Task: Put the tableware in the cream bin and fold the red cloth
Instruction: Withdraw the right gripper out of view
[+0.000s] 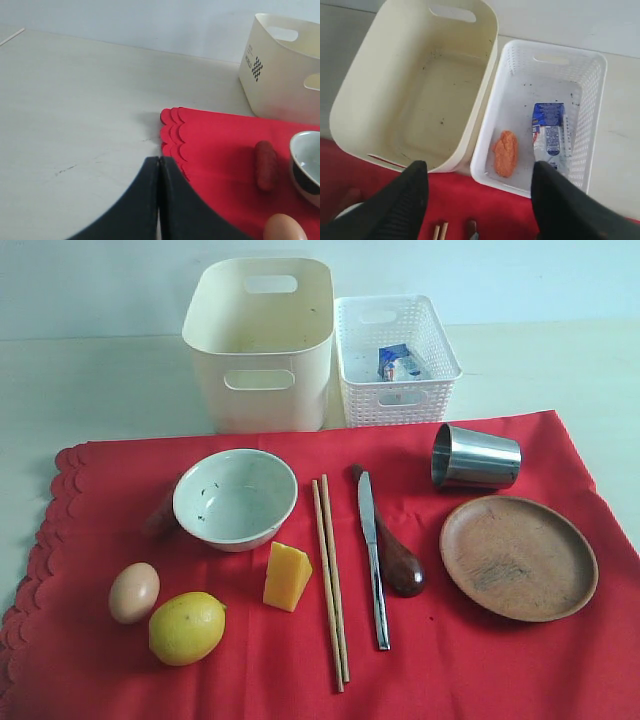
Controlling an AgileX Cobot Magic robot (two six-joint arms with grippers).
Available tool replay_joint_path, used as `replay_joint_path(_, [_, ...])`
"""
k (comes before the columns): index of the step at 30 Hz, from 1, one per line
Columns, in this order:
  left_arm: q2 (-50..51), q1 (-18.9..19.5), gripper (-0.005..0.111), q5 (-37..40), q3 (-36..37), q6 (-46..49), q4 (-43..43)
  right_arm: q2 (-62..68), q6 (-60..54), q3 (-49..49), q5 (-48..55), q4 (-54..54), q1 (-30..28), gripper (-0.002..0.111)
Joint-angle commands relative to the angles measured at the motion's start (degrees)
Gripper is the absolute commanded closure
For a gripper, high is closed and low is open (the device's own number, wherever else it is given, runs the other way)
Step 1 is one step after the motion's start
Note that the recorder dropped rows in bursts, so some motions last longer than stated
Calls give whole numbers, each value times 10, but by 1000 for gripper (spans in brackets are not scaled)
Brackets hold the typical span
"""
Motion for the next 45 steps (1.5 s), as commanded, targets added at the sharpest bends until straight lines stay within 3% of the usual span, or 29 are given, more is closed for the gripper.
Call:
replay_joint_path(1, [-3,-2,107,-3,0,-1,0,-27,-6,-5,11,0,0,50])
replay_joint_path(36, [-3,-2,107,-5,0,-1,0,-148,-40,-5,35,-5,157,50])
replay_joint_path(45, [-3,-2,107,-5,0,-1,0,-176,-40,68,35,-2,203,50])
